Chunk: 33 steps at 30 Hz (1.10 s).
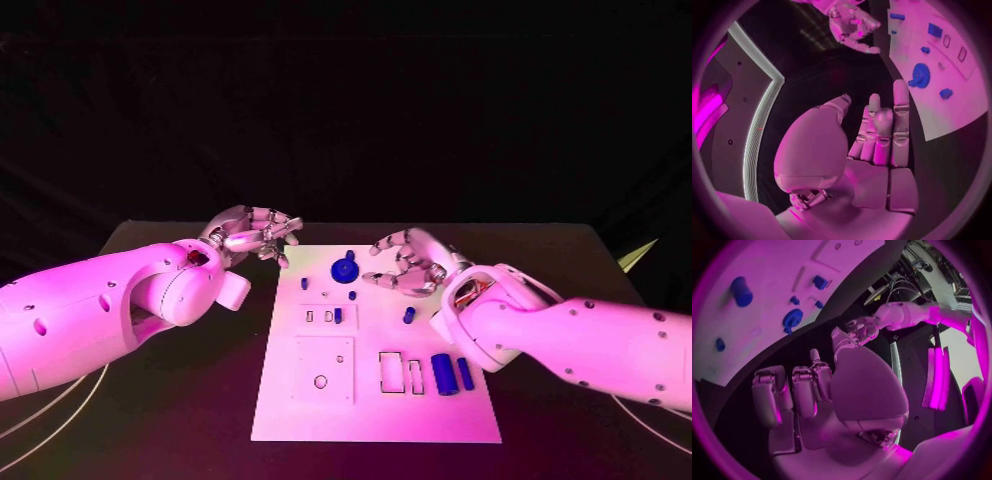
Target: Assemble the parts on the task board
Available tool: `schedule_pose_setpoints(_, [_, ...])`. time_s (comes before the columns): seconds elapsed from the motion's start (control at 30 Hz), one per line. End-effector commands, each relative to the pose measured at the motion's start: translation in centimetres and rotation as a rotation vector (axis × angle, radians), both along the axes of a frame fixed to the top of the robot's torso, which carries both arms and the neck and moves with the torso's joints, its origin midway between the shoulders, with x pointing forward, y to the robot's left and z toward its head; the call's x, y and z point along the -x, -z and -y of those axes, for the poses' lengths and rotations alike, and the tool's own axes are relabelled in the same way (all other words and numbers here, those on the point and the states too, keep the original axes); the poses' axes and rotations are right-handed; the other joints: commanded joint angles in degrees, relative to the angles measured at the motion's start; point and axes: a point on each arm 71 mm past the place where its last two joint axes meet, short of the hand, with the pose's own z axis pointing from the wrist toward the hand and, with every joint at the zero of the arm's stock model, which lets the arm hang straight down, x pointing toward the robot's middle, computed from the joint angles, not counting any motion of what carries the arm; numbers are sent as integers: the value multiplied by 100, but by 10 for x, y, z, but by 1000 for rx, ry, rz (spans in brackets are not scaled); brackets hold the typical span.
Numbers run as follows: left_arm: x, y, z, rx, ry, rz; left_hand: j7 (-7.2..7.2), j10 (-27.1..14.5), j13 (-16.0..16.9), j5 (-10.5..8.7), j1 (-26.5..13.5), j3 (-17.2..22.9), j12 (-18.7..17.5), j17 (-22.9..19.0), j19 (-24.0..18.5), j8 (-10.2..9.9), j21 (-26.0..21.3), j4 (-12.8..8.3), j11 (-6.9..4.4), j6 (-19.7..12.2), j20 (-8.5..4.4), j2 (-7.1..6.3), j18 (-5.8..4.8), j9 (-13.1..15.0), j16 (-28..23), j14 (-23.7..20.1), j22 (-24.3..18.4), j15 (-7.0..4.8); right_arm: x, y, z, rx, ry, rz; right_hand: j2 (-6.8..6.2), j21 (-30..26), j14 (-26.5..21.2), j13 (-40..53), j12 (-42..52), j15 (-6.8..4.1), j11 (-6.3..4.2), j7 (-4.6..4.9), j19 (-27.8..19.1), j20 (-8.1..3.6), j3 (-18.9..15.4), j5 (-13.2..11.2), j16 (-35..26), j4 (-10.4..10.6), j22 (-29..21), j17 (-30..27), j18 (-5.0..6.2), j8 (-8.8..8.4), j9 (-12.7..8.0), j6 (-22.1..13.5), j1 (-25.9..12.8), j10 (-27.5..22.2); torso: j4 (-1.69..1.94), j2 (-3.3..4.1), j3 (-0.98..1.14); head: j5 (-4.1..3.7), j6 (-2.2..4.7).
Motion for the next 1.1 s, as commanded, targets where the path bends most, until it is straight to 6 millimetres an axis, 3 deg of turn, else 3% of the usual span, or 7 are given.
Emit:
schedule_pose_setpoints(0.03, [4,10,14,-261,170,-87,-115,-372,901,49,-291,-34,1278,969,189,716,1433,38,-91,-144,-33,150,-212,480,865,501,1665,-110,-7,-8,22,-165,58,-147,33,27,596,632,23,14,10,-9,589,38,51,-20,22,1,1506,1504,-39,40,10,36,-37,13,-16,-47,-2,21,-41])
schedule_pose_setpoints(0.1, [4,10,21,-352,209,-106,-162,-353,1260,37,-620,-85,1784,1340,336,1001,1996,69,-158,-150,-72,223,-283,678,1133,719,2430,-116,-10,-16,38,-183,94,-165,33,27,596,632,23,14,10,-9,589,38,51,-20,22,1,1506,1504,-39,40,10,36,-37,13,-19,-64,-3,42,-50])
schedule_pose_setpoints(0.23, [3,8,33,-515,278,-153,-324,442,2708,42,-851,-118,3060,1851,619,1474,2671,74,-296,-24,-154,266,-421,1042,1459,1011,3441,-231,-16,-27,63,-192,154,-190,41,14,596,620,10,11,8,-11,582,37,53,-21,22,1,1495,1504,-35,50,12,44,-49,2,-28,-80,1,79,-56])
schedule_pose_setpoints(0.33, [2,5,42,-615,312,-178,-378,635,3064,42,-991,-132,3346,1991,708,1586,2853,88,-339,-32,-197,313,-465,1178,1540,1083,3730,-279,-19,-32,75,-192,184,-197,36,15,596,621,12,10,6,-12,583,35,48,-24,21,2,1496,1503,-36,55,11,44,-62,3,-21,-96,8,87,-76])
schedule_pose_setpoints(0.53, [-2,1,61,-766,353,-211,-362,633,3136,22,-1242,-249,3407,2041,728,1560,2943,86,-335,-103,-208,330,-483,1235,1568,1107,3862,-276,-23,-35,89,-191,226,-200,34,6,595,627,19,7,5,-12,578,31,35,-27,21,6,1489,1501,-33,58,6,25,-110,9,-8,-106,24,93,-91])
schedule_pose_setpoints(1.0, [-13,11,95,-959,403,-199,-333,695,3296,44,-1319,-295,3522,2192,835,1457,3085,75,-309,-180,-190,443,-530,1246,1652,1175,4139,-253,-27,-36,94,-181,246,-194,30,-2,595,625,18,6,6,-10,574,30,30,-27,20,4,1482,1500,-30,55,1,6,-127,9,-19,-87,11,148,-131])
schedule_pose_setpoints(1.1, [-14,14,98,-974,407,-202,-332,701,3308,46,-1311,-291,3532,2227,854,1452,3105,74,-309,-179,-189,454,-537,1249,1671,1191,4180,-253,-27,-36,93,-179,246,-194,30,-2,595,625,18,6,6,-10,574,30,30,-27,20,4,1482,1500,-30,55,1,6,-127,9,-22,-88,12,158,-100])
